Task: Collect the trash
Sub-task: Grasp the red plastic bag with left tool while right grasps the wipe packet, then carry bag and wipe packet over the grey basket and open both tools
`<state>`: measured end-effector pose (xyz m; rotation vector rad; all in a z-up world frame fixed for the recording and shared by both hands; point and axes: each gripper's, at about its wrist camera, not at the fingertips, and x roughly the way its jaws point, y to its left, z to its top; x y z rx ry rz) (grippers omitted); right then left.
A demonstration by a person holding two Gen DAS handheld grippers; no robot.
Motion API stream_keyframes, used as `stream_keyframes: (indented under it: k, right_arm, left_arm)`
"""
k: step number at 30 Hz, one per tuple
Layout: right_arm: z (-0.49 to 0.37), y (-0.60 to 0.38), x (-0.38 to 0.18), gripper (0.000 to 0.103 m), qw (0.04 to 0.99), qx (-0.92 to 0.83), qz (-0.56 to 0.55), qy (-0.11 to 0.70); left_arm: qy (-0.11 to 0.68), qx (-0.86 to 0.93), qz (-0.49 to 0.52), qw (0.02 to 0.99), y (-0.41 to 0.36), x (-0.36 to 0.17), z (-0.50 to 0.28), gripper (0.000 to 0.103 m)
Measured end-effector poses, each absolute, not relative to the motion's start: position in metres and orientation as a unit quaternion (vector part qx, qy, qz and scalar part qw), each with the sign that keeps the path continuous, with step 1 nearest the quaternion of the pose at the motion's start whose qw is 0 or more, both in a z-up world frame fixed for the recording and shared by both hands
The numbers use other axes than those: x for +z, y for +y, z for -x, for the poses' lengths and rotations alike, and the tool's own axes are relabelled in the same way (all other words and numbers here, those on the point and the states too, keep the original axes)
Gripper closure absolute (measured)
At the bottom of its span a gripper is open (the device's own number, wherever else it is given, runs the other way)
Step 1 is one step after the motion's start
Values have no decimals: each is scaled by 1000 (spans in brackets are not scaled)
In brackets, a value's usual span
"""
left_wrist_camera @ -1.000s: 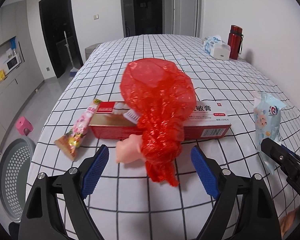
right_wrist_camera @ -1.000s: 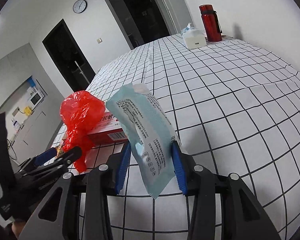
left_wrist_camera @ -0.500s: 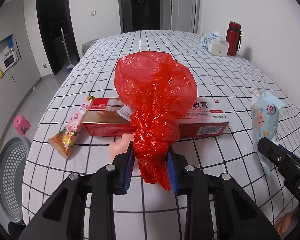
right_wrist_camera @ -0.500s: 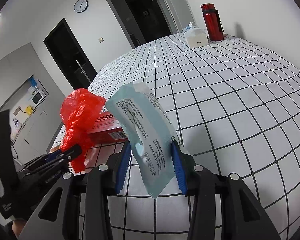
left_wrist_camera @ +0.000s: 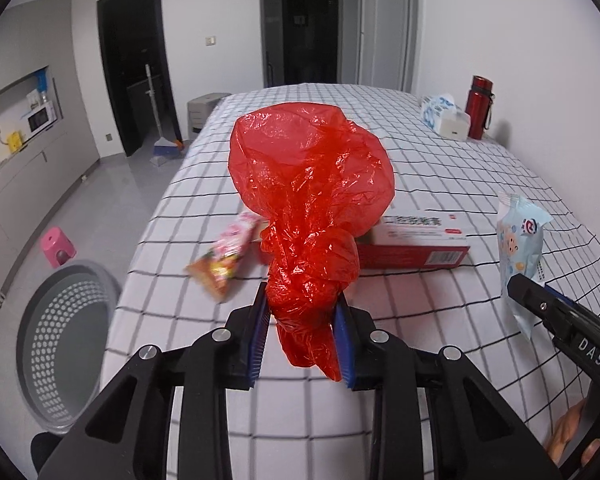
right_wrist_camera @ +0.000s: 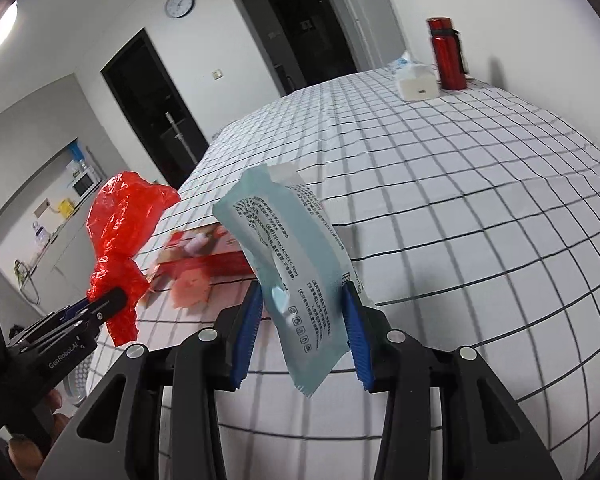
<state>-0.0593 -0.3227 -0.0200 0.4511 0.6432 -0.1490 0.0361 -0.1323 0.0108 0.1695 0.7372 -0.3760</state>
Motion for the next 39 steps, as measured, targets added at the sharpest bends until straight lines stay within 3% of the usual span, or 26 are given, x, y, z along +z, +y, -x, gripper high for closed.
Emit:
stream_keyframes:
  k: [26,39]
  right_arm:
    - [-53,-72,-10,64,905,159,-113,378]
    - [-112,22,-26,64,882,215,-75,413]
  left_arm:
    - [401,3,-1,916,111,-31,-51,74]
    - [419,33,35,907,174,-53,-79,73]
